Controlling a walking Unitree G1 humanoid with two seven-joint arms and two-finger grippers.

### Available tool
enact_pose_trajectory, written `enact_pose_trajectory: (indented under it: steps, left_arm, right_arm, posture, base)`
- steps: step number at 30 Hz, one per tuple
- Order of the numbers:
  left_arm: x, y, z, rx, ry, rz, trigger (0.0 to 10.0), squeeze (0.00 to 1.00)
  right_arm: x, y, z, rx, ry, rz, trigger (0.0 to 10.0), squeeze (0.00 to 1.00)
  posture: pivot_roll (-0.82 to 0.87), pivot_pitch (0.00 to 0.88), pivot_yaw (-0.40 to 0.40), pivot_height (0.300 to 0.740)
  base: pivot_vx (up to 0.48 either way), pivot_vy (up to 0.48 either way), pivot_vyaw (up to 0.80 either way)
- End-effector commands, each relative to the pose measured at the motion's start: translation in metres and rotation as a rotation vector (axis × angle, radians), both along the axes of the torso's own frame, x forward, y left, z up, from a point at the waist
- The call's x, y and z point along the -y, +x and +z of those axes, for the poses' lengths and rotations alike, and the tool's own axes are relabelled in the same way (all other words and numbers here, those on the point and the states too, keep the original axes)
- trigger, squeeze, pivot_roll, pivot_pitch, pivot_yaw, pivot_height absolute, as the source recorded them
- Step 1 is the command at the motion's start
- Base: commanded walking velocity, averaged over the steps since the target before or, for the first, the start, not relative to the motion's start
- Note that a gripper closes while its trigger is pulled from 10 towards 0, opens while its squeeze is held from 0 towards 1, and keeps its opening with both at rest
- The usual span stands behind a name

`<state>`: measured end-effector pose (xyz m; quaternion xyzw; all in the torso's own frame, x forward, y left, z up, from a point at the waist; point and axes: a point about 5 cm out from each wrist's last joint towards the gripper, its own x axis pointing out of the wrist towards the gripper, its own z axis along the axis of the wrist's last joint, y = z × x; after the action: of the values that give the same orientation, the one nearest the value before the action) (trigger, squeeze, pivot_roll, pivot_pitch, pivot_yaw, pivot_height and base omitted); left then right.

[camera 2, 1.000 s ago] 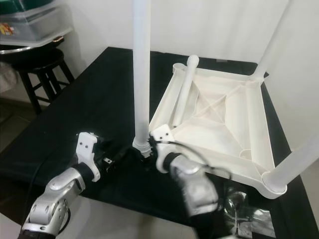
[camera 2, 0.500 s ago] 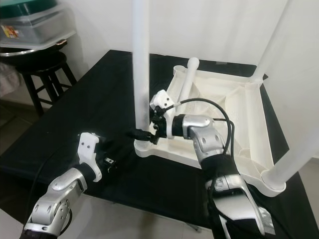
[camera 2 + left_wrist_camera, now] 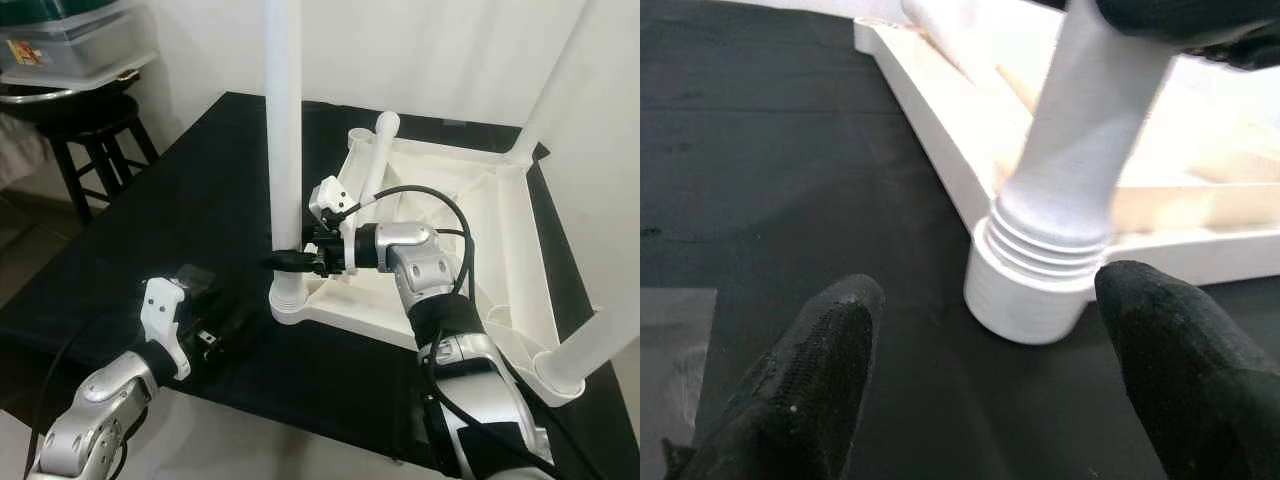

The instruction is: Building children table

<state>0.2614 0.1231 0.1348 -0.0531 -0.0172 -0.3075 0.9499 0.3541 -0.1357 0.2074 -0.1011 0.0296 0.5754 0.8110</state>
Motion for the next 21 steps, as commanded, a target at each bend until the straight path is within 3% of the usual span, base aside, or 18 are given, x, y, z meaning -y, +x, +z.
enact_pose_trajectory:
  steps: [1,2,3,4,5,6,7,8,9,10,11,14,15,16,17,18,20,21]
  left_arm:
    - [-0.002,-0.006,-0.001,-0.002,0.005,-0.024,10.0,0.00]
    - [-0.004,-0.008,0.000,0.001,-0.003,-0.027,10.0,0.00]
    - [-0.005,-0.008,0.001,0.001,-0.010,-0.026,10.0,0.00]
    - [-0.005,-0.008,0.001,0.001,-0.010,-0.026,10.0,0.00]
    - [-0.006,-0.008,0.002,0.000,-0.013,-0.024,10.0,0.00]
    - [-0.006,-0.008,0.002,0.000,-0.013,-0.024,10.0,0.00]
    - [-0.007,-0.005,0.002,-0.003,-0.012,-0.027,10.0,0.00]
    - [-0.006,-0.003,0.002,-0.004,-0.008,-0.039,10.0,0.00]
    - [-0.006,0.000,0.002,-0.005,-0.012,-0.047,10.0,0.00]
    - [-0.006,0.000,0.002,-0.005,-0.012,-0.047,10.0,0.00]
    - [-0.005,0.002,0.003,-0.007,-0.017,-0.054,10.0,0.00]
    - [-0.004,0.002,0.003,-0.005,-0.008,-0.065,10.0,0.00]
    - [-0.003,0.002,0.003,-0.002,0.002,-0.075,10.0,0.00]
    - [-0.003,0.002,0.003,-0.002,0.002,-0.075,10.0,0.00]
    - [-0.005,0.002,0.003,-0.003,0.004,-0.063,10.0,0.00]
    - [-0.006,0.002,0.003,-0.004,0.003,-0.053,10.0,0.00]
    - [-0.006,0.002,0.003,-0.004,0.003,-0.053,10.0,0.00]
    - [-0.007,0.002,0.003,-0.008,0.001,-0.043,10.0,0.00]
  right_arm:
    - [0.003,-0.007,-0.037,-0.084,-0.067,-0.139,0.0,0.00]
    - [0.002,-0.012,-0.051,-0.096,-0.056,-0.391,0.0,0.00]
    - [0.002,-0.027,-0.066,-0.131,-0.002,-0.815,0.0,0.00]
    - [0.002,-0.027,-0.066,-0.131,-0.002,-0.815,0.0,0.00]
    - [0.012,-0.045,-0.077,-0.190,0.008,-1.142,0.0,0.00]
    - [0.012,-0.045,-0.077,-0.190,0.008,-1.142,0.0,0.00]
    - [0.002,-0.064,-0.085,-0.216,-0.039,-1.153,0.0,0.00]
    - [-0.007,-0.065,-0.079,-0.163,-0.046,-1.074,0.0,0.00]
    - [-0.015,-0.060,-0.078,-0.156,-0.046,-0.966,0.0,0.00]
    - [-0.015,-0.060,-0.078,-0.156,-0.046,-0.966,0.0,0.00]
    - [-0.019,-0.056,-0.079,-0.154,-0.051,-0.891,0.0,0.00]
    - [-0.022,-0.053,-0.079,-0.160,-0.051,-0.851,0.0,0.00]
    - [-0.025,-0.051,-0.081,-0.168,-0.060,-0.829,3.6,0.00]
    - [-0.025,-0.051,-0.081,-0.168,-0.060,-0.829,3.6,0.00]
    - [-0.031,-0.048,-0.077,-0.180,-0.027,-0.769,10.0,0.00]
    - [-0.037,-0.045,-0.069,-0.191,0.018,-0.668,10.0,1.00]
    - [-0.037,-0.045,-0.069,-0.191,0.018,-0.668,10.0,1.00]
    - [-0.043,-0.047,-0.059,-0.197,0.048,-0.583,10.0,1.00]
  posture:
    - [0.01,0.149,0.022,0.740]
    - [0.00,0.163,0.021,0.740]
    - [0.00,0.179,0.031,0.740]
    - [0.00,0.179,0.031,0.740]
    - [0.00,0.185,0.034,0.740]
    - [0.00,0.185,0.034,0.740]
    - [0.00,0.195,0.043,0.740]
    - [-0.03,0.177,0.054,0.740]
    - [-0.03,0.173,0.060,0.740]
    - [-0.03,0.173,0.060,0.740]
    - [-0.02,0.178,0.051,0.740]
    - [-0.01,0.180,0.041,0.740]
    - [-0.01,0.176,0.046,0.740]
    - [-0.01,0.176,0.046,0.740]
    - [-0.01,0.175,0.047,0.740]
    - [0.00,0.171,0.046,0.740]
    - [0.00,0.171,0.046,0.740]
    - [0.01,0.168,0.041,0.740]
  base:
    - [0.000,0.000,0.00]
    - [0.000,0.000,0.00]
    - [0.000,0.000,0.00]
    - [0.000,0.000,0.00]
    - [0.000,0.000,0.00]
    - [0.000,0.000,0.00]
    - [0.000,0.000,0.00]
    - [0.000,0.000,0.00]
    - [0.000,0.000,0.00]
    - [0.000,0.000,0.00]
    - [0.000,0.000,0.00]
    - [0.000,0.000,0.00]
    - [0.000,0.000,0.00]
    - [0.000,0.000,0.00]
    - [0.000,0.000,0.00]
    - [0.000,0.000,0.00]
    - [0.000,0.000,0.00]
    - [0.000,0.000,0.00]
